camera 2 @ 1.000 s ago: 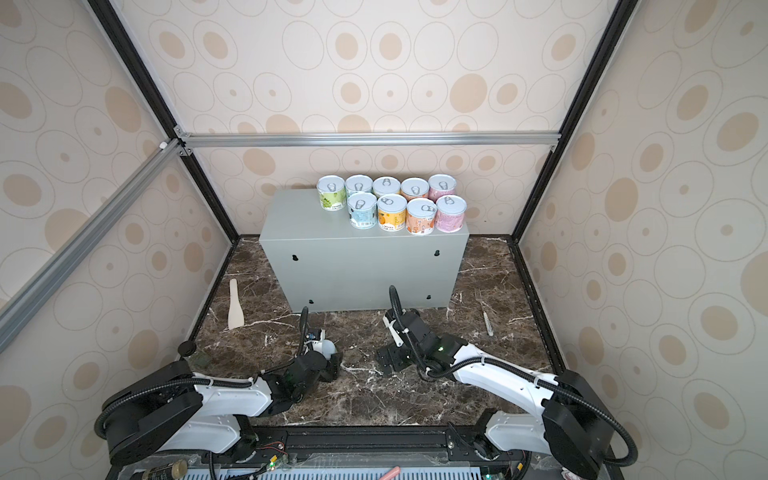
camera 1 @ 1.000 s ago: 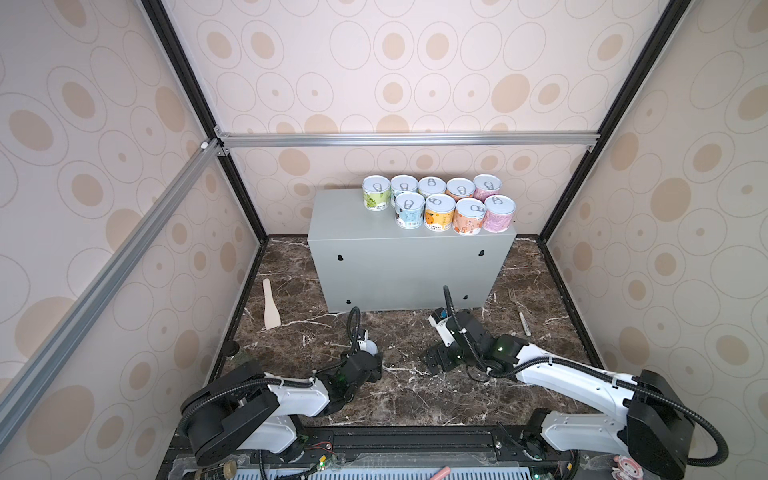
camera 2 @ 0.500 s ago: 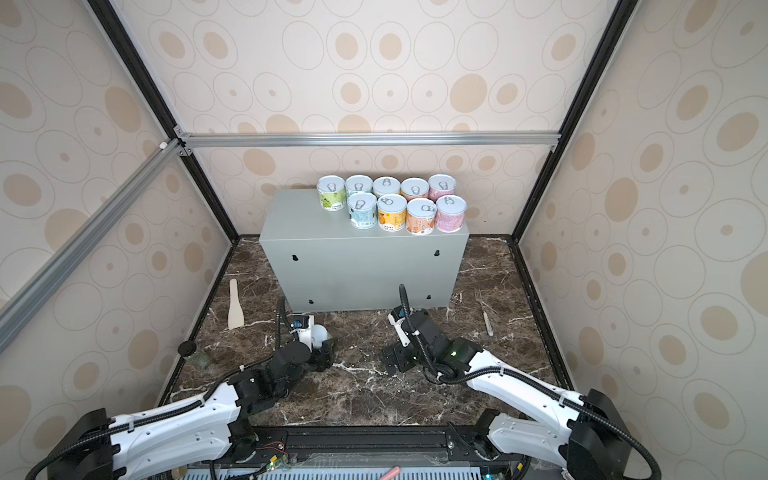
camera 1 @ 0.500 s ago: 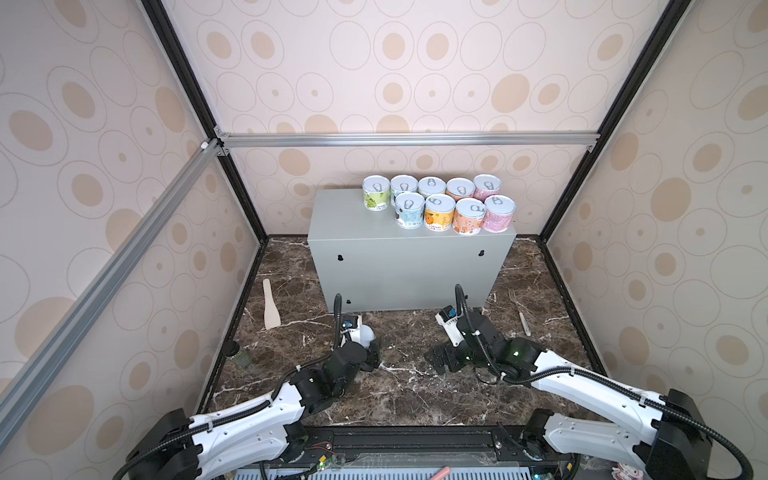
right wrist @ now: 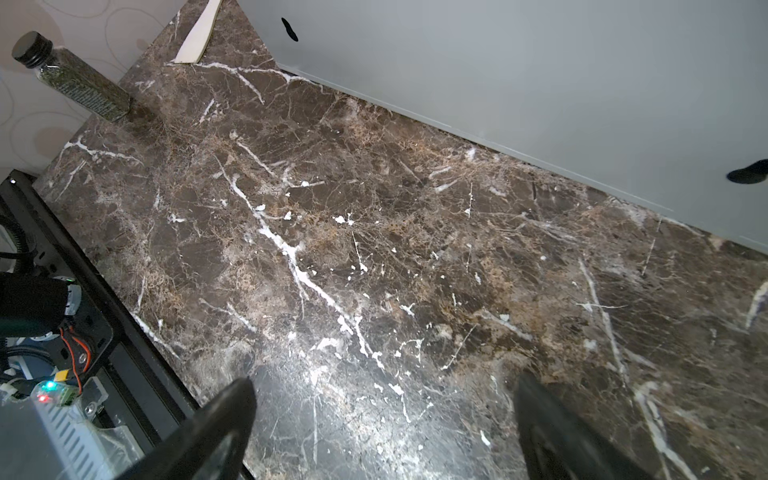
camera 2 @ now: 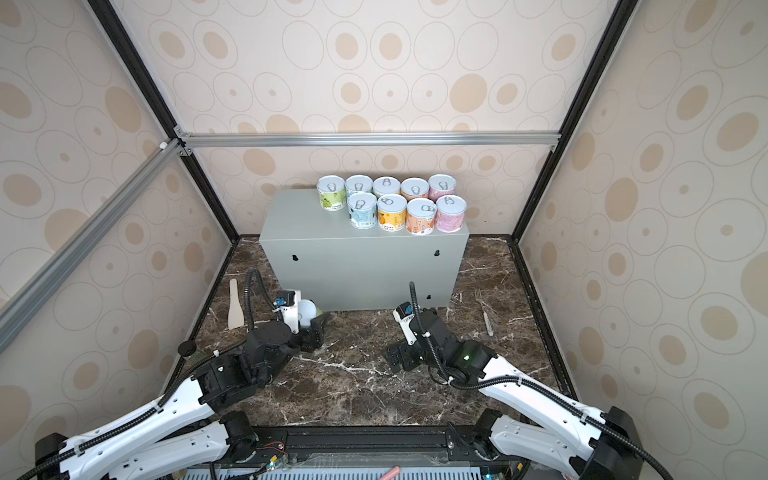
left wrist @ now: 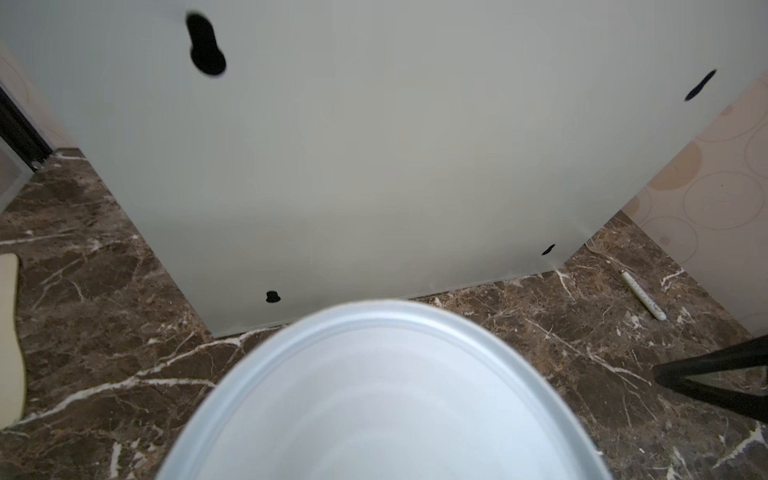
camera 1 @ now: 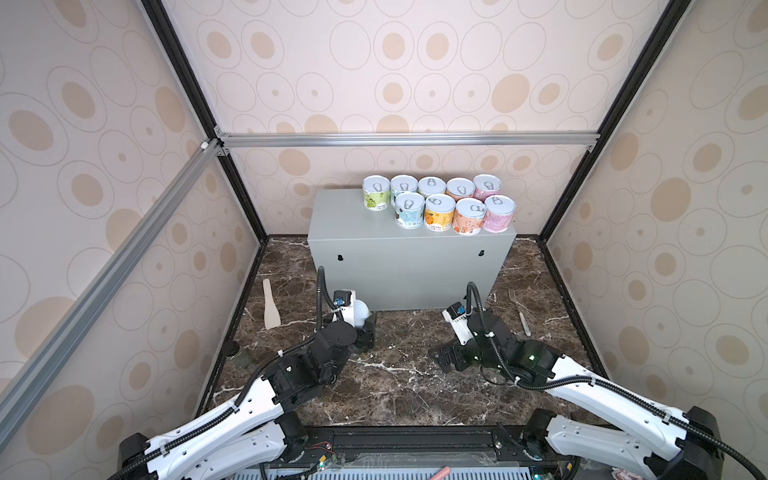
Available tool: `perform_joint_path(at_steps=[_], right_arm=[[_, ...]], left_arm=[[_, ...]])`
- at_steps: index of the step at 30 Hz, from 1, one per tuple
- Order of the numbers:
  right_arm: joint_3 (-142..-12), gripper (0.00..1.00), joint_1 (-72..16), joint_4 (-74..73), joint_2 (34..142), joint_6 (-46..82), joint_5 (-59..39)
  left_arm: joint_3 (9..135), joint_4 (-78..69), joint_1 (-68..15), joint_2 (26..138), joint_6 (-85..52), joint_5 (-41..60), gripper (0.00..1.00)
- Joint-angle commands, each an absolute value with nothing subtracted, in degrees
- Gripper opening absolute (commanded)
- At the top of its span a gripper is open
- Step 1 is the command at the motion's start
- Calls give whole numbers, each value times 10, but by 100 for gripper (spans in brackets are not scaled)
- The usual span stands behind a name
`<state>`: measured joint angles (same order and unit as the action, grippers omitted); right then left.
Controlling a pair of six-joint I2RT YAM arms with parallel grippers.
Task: Place and organize the canned foods onto the counter
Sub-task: 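Raise the green-labelled can with the left gripper up to the cabinet top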
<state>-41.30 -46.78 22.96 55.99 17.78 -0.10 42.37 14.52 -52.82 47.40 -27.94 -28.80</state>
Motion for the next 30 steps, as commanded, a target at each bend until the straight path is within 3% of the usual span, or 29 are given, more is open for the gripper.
perform_joint_path(at_steps=[1,13,30], right_arm=[[-427,99,-465,244,552,169,7],[-432,99,-465,241,551,160,16],[-465,99,-463,232,589,127,31]], left_arm=[[518,157,-530,496,-225,-327,64],[736,168,-482,612,-120,-302,65],[949,218,-374,772,-90,-177,64]])
